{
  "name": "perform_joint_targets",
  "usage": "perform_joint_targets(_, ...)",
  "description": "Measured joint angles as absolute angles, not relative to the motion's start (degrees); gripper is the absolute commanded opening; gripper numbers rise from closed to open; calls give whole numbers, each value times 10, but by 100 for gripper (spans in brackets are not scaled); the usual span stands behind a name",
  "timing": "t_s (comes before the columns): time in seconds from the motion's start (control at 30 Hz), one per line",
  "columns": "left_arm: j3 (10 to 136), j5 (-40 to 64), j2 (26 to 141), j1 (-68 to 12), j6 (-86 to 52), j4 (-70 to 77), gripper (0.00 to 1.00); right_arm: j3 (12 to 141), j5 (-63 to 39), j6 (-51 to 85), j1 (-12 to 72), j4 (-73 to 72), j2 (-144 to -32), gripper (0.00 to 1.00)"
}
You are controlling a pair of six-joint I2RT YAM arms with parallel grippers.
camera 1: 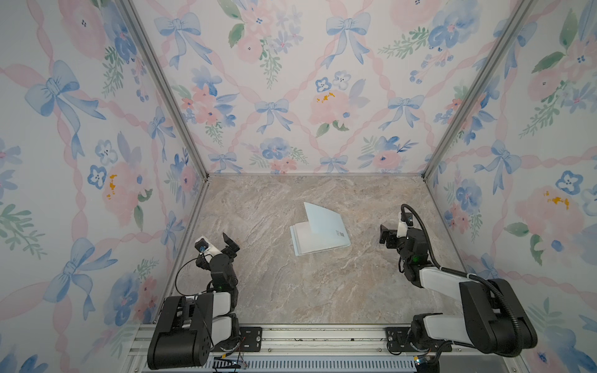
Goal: Place the photos into the photo albums
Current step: Reset both arms
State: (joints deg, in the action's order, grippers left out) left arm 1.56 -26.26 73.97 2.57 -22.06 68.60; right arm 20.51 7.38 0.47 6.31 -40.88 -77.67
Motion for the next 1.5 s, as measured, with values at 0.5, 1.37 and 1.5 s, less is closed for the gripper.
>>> perform_joint_targets(0.5,47,-209,834,-45,-103,812,98,255,64,-5,26,-425,-859,97)
perform_joint_targets(1.37,82,-201,884,-63,-66,825,98,232,34,0,15,-492,-882,97)
perform_joint_targets(1.5,82,-201,884,-63,-66,825,98,232,34,0,15,-492,-882,97)
